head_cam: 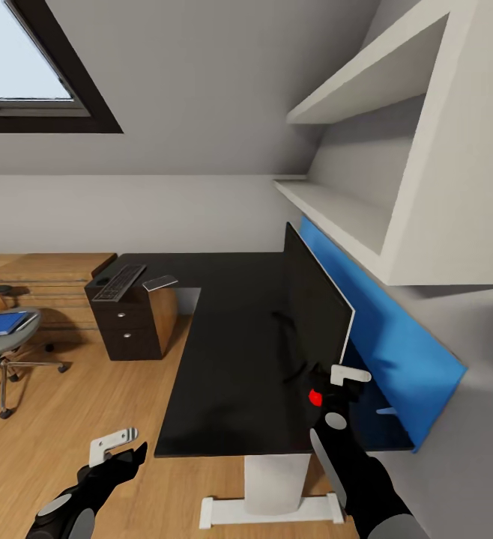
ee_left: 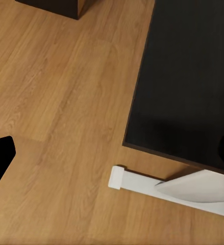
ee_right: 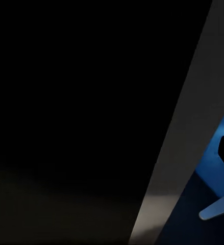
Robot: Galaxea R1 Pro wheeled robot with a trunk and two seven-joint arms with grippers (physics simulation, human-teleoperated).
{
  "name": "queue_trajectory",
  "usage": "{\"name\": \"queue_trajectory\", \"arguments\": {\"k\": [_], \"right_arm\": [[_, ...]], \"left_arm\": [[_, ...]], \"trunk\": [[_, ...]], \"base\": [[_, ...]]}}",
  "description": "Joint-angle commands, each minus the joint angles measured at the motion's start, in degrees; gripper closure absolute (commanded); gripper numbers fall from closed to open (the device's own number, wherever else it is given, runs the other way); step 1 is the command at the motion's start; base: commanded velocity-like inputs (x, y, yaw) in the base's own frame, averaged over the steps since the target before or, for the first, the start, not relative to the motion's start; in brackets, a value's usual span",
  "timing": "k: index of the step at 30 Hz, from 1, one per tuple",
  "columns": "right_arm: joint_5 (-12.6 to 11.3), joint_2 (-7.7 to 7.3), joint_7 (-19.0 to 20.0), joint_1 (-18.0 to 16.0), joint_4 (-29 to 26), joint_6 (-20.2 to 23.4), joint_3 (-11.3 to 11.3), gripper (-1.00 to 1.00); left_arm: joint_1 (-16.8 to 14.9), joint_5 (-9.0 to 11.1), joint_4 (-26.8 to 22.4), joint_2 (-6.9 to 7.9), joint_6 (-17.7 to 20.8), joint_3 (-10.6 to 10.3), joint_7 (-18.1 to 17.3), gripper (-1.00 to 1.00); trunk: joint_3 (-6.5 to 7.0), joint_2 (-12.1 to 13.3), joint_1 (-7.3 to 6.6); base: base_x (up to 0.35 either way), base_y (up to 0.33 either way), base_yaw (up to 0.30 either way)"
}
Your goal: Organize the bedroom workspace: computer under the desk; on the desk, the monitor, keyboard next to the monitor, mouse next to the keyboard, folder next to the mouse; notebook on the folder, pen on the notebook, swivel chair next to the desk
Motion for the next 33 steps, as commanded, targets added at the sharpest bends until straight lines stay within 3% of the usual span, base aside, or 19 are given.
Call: {"name": "queue_trajectory", "arguments": {"k": [1, 7, 24, 30, 33], "right_arm": [[-0.19, -0.03, -0.39, -0.05, -0.05, 0.30, 0.15, -1.00], [-0.12, -0.03, -0.32, -0.05, -0.05, 0.30, 0.16, -1.00], [-0.30, 0.01, -0.02, -0.05, 0.27, 0.26, 0.32, -1.00], [-0.46, 0.18, 0.12, -0.05, 0.61, 0.16, 1.74, -1.00], [-0.66, 0.38, 2.42, -0.05, 0.73, -0.38, 2.34, -1.00]], "left_arm": [[-0.02, 0.61, -0.10, 0.02, 0.21, -0.02, 0.47, -1.00], [-0.02, 0.61, -0.10, 0.02, 0.21, 0.01, 0.47, -1.00], [-0.02, 0.75, 0.18, 0.10, 0.29, 0.07, 0.50, -1.00], [-0.02, 0.78, 0.92, 0.15, 0.29, 0.09, 0.55, -1.00], [-0.02, 0.71, 1.03, 0.20, 0.23, 0.14, 0.55, -1.00]], "trunk": [[-0.08, -0.06, 0.02], [-0.08, -0.06, 0.02], [-0.08, -0.06, 0.02], [-0.08, -0.06, 0.02], [-0.08, -0.06, 0.02]], "base": [[0.000, -0.007, 0.000], [-0.118, -0.001, 0.000], [-0.328, 0.005, 0.000], [-0.319, 0.129, 0.000], [-0.228, 0.261, 0.000]]}}
